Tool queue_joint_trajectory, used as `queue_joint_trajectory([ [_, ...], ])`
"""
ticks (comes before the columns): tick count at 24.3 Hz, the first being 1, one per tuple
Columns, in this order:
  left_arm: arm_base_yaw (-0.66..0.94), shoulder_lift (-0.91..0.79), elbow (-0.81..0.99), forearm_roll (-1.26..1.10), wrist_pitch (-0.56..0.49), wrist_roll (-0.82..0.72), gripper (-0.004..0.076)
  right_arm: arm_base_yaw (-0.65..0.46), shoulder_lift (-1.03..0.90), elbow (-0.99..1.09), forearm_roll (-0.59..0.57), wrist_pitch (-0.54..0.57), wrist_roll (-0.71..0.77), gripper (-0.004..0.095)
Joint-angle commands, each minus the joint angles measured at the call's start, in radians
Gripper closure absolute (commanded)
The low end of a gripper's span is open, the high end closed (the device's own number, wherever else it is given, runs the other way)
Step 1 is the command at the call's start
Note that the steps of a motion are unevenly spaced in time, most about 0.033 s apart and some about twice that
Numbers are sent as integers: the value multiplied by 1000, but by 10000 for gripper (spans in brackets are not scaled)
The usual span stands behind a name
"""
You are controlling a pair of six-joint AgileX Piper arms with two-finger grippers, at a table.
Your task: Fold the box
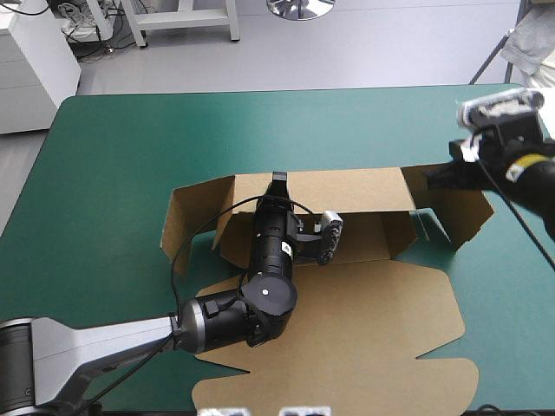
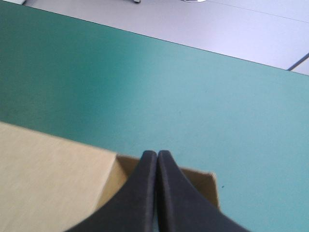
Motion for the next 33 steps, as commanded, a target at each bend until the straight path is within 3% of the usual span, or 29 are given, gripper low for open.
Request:
queue_joint_trajectory([
  [1, -4, -44, -23, 61, 9, -2, 734, -5, 228, -279, -105, 38, -9, 925],
  [5, -4, -44, -23, 58, 7, -2, 733, -5, 488, -517, -119, 172, -9, 927],
  [13, -4, -44, -23, 57, 3, -2, 733, -88, 578, -461, -71, 179, -13, 927],
  [22, -2, -44, -23, 57, -22, -2, 733, -283, 576, -311, 347, 262, -219, 927],
  [33, 76, -44, -23, 59, -23, -2, 733, -323, 510, -214, 434, 402, -288, 927],
])
